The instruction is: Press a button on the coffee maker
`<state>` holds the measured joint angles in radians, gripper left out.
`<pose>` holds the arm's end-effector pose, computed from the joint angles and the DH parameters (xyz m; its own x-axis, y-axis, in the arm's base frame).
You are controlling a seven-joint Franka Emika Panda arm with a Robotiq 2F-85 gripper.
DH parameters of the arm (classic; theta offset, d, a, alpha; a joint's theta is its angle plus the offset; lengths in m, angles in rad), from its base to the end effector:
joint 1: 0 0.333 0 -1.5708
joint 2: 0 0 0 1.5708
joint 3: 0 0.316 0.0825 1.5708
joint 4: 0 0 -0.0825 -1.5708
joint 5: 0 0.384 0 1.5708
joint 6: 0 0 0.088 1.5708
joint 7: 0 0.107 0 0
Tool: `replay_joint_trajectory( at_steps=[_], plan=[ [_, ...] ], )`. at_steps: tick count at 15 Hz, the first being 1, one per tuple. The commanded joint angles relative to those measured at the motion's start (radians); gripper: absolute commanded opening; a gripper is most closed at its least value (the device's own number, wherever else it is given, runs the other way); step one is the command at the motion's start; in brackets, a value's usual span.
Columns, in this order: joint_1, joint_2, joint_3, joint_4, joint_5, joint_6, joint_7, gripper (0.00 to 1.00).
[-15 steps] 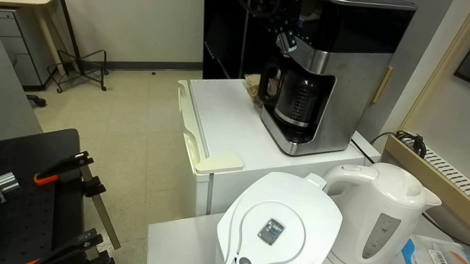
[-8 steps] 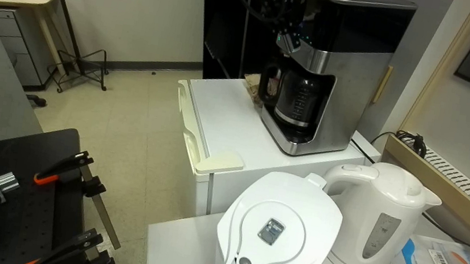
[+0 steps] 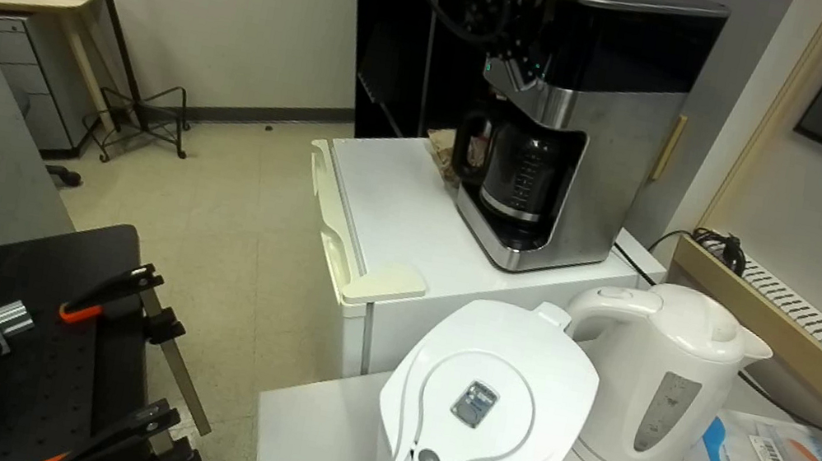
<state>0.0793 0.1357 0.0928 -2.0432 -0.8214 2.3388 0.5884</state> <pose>0.5870 0.0890 0.3960 0.9271 0.2020 0.3158 0.0176 -0.8649 0.5016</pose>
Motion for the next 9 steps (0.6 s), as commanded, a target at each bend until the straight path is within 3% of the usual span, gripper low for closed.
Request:
replay_joint_trajectory(
  at_steps=[1, 9],
  plan=[
    [0.021, 0.030, -0.023, 0.034, -0.032, 0.020, 0.034, 0.00],
    [0.029, 0.053, -0.025, 0.051, -0.027, 0.016, 0.043, 0.00]
  ],
)
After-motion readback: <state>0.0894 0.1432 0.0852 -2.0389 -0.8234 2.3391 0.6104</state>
